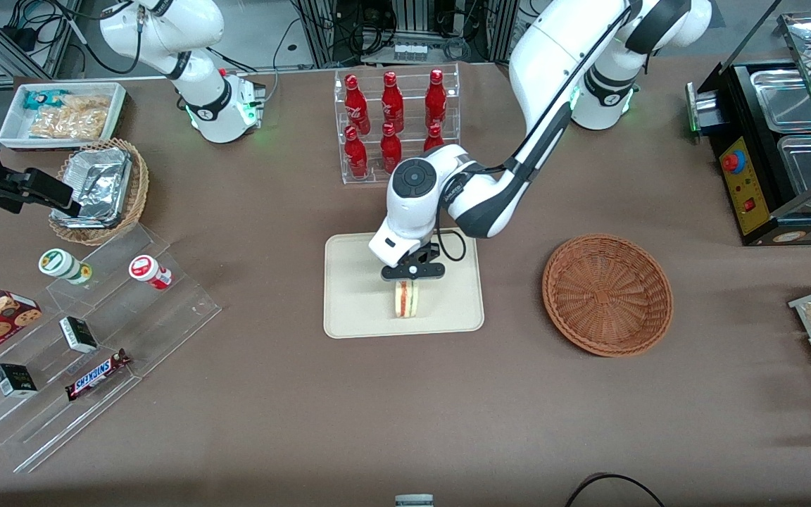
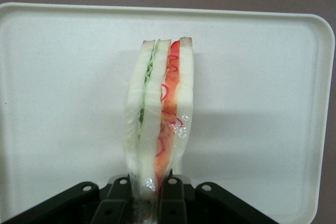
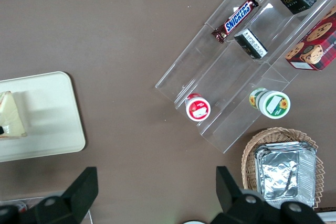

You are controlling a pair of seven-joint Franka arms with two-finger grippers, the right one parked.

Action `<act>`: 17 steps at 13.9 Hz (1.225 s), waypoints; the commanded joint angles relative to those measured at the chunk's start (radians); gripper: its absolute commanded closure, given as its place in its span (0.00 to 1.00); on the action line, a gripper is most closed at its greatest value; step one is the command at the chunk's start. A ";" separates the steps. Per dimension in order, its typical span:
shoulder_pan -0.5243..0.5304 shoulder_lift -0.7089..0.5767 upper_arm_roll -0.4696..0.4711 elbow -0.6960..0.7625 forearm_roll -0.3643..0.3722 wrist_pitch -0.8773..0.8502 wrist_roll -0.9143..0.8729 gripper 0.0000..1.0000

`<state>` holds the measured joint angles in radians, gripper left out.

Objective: Place sandwich from basket to tray
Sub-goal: 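Lower the sandwich onto the tray and open the left gripper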

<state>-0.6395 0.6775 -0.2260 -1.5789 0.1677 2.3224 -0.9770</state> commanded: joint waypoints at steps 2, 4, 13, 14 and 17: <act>-0.034 0.043 0.011 0.033 0.015 0.002 0.003 0.82; -0.043 0.047 0.013 0.027 0.015 0.000 -0.006 0.78; 0.000 -0.116 0.028 0.022 0.003 -0.134 -0.074 0.01; 0.017 -0.168 0.030 0.022 0.000 -0.203 -0.078 0.01; 0.104 -0.306 0.030 0.016 -0.007 -0.366 -0.117 0.00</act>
<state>-0.5829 0.4749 -0.1940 -1.5242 0.1667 2.0310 -1.0576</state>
